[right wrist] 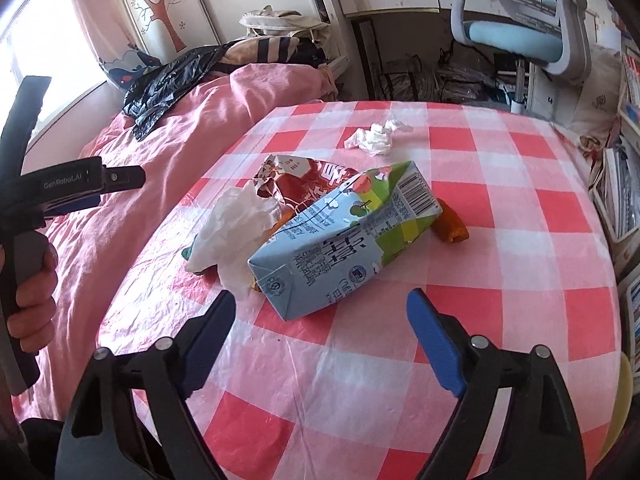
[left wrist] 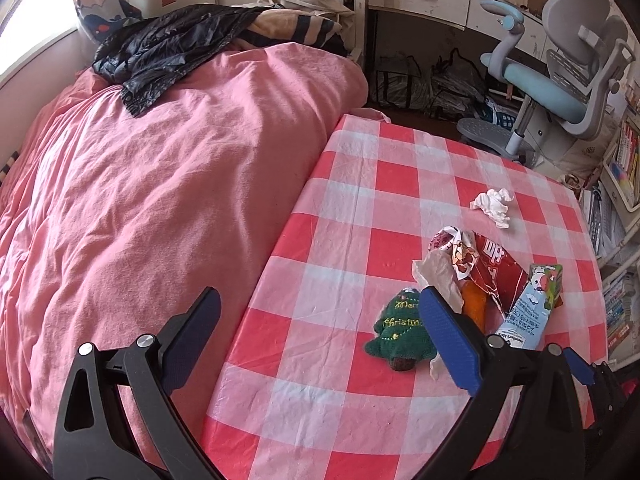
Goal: Collect trash
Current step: 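Reach the right tool to the blue-green milk carton and close on it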
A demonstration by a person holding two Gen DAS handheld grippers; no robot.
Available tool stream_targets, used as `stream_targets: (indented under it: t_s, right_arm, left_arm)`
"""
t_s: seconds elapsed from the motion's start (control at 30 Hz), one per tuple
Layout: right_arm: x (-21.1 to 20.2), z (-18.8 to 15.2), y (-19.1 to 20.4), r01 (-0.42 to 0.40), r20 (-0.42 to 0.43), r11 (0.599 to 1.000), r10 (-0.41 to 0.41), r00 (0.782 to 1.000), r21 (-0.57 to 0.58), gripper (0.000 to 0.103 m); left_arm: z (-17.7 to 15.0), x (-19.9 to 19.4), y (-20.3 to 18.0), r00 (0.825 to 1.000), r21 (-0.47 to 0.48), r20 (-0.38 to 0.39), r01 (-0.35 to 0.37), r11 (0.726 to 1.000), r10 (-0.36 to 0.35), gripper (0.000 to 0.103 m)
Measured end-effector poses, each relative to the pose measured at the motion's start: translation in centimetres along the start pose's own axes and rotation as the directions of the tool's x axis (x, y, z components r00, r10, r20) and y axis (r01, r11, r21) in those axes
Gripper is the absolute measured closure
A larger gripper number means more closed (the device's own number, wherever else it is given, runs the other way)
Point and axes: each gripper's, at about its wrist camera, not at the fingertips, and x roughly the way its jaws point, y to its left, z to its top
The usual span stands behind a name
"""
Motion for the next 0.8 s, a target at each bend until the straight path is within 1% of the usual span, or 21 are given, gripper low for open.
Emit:
stream_targets:
  t_s: [0.17,0.3,0.4,0.5,0.63,0.73,0.8]
  right_arm:
    - [0.9,0.6,-0.8,-0.037,-0.012,0.997,0.038,0.999,0.061,0.022]
    - [1.4,1.1,-1.6,-0.077,-0.006,0.989,0.078,0.997,0.13,0.022]
    - [2.2,1.7,-2.1,-0.091,-0.006,0.98,0.094,0.996,0.174,0.022]
    - [3.3,2.3,-2.6,-0.104,-0.007,0.971,0.108,0.994,0.215,0.022]
    - [4.0,2.4,-3.8,-0.127,-0.006,0.946,0.134,0.991,0.297,0.022]
    - [3.8,2.6,-4.1,-0.12,0.001,0.945,0.126,0.992,0.305,0.022]
    - [3.7,2.5,-4.2,-0.131,0.002,0.946,0.136,0.991,0.298,0.03]
  left_arm:
    - [0.3,1.4,-0.9,1.0,0.017,-0.025,-0.018,1.0,0.019,0.007]
    - [0.5,2.2,-1.4,0.999,0.013,-0.039,-0.006,1.0,0.006,0.007]
    - [0.3,3.1,-2.7,0.998,0.054,-0.057,-0.007,0.998,0.01,0.007]
    - [0.1,3.8,-3.8,0.997,0.102,-0.067,-0.024,0.994,0.031,0.007]
    - [0.1,4.3,-2.6,0.996,0.081,-0.081,-0.039,0.996,0.045,0.007]
    - [0.1,4.9,-1.2,0.993,0.053,-0.097,-0.068,0.996,0.073,0.007]
    - [0.0,5.6,-0.3,0.989,0.027,-0.12,-0.079,0.996,0.082,0.007]
